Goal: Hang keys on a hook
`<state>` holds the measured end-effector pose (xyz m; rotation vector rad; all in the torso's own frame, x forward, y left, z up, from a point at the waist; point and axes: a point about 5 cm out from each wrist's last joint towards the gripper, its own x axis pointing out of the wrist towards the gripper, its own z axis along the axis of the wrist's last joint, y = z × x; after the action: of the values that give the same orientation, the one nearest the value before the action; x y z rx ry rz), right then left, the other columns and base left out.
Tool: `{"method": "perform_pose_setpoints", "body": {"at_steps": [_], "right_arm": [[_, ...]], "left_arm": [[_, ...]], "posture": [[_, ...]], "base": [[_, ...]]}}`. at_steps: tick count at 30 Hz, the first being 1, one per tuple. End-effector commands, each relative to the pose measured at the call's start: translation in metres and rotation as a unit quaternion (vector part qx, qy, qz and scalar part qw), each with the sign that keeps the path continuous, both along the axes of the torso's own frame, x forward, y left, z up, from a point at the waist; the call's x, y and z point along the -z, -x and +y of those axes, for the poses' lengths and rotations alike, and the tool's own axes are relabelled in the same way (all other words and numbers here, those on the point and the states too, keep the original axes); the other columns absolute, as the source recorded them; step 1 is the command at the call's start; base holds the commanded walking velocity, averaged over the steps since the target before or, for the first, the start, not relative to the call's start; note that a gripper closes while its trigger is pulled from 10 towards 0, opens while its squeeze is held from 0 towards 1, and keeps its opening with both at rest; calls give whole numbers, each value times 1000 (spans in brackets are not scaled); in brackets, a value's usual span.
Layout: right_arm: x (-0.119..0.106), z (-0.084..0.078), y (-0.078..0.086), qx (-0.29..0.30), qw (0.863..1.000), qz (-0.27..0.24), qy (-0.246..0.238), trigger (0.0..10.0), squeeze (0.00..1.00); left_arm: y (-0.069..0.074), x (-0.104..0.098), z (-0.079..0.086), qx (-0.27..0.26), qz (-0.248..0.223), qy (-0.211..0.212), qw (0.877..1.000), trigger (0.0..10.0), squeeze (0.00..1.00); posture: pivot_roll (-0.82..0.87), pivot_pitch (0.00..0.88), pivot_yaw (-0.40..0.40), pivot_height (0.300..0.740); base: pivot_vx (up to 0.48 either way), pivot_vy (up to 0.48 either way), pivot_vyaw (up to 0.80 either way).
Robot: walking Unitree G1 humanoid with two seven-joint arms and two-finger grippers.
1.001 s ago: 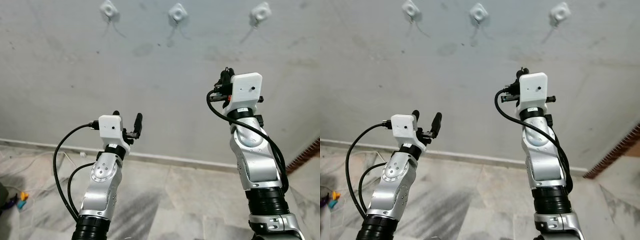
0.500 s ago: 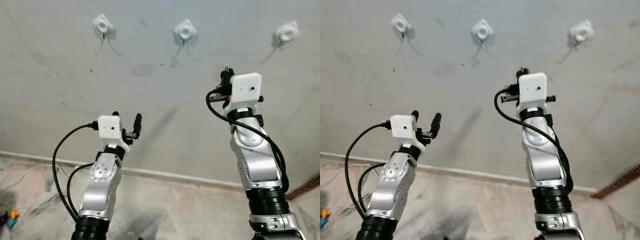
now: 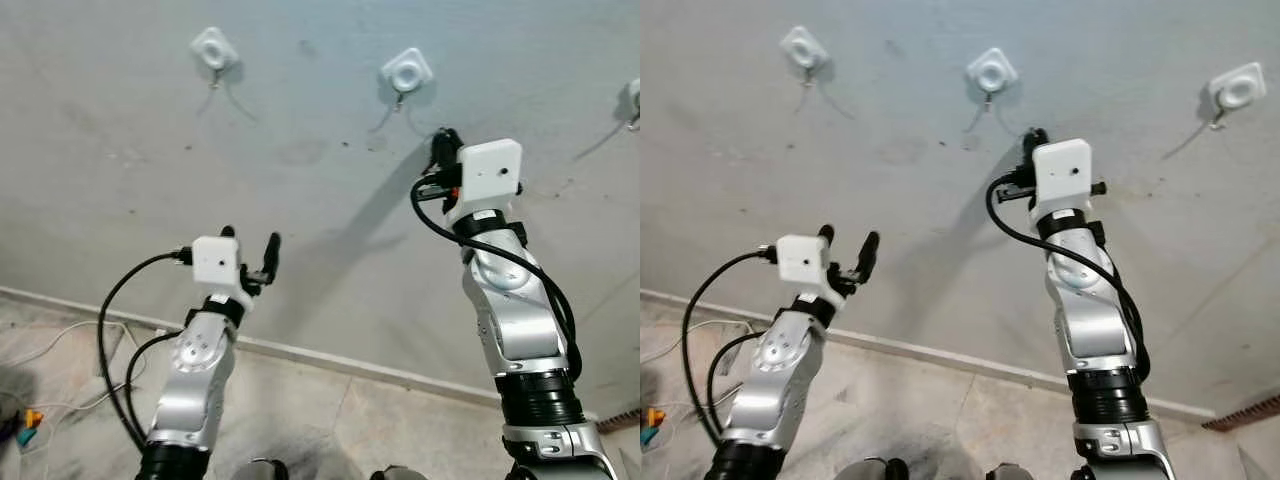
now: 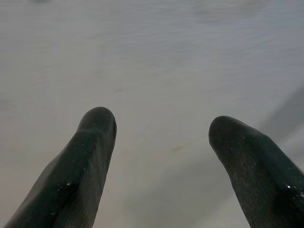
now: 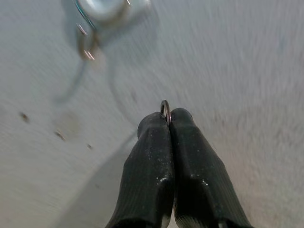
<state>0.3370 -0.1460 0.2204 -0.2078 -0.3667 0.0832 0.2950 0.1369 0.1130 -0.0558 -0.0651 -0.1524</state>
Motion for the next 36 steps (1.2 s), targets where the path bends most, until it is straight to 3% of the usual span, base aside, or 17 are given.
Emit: {"method": "perform_pose_setpoints", "body": {"at_steps": [1,8,10,17,26,36], "right_arm": [[0,1,2,-5,1000,-1,-3,10000,0],[9,7,12,-56,998,13,-7,10000,0],[15,9,19,-84,996,25,-9,10000,0],[14,18,26,-139,989,31,-28,10000,0],[-12,46,16,-236,970,7,-51,10000,0],[-23,44,6,-206,977,-18,-53,10000,0]], "left_arm": [[3,-2,6,-5,-7,-6,1000,10000,0],[14,10,15,-3,10,-25,1000,10000,0],[28,21,24,-3,31,-40,999,10000,0],[41,29,33,-8,51,-49,997,10000,0],[36,20,33,0,45,-51,998,10000,0],[34,18,36,-3,43,-54,998,10000,0]], "posture": [[-2,131,31,740],[2,127,38,740],[8,133,50,740],[24,157,76,740],[51,168,89,740],[64,151,88,740]], "base": [[0,0,0],[0,0,0],[0,0,0],[0,0,0],[0,0,0],[0,0,0]]}}
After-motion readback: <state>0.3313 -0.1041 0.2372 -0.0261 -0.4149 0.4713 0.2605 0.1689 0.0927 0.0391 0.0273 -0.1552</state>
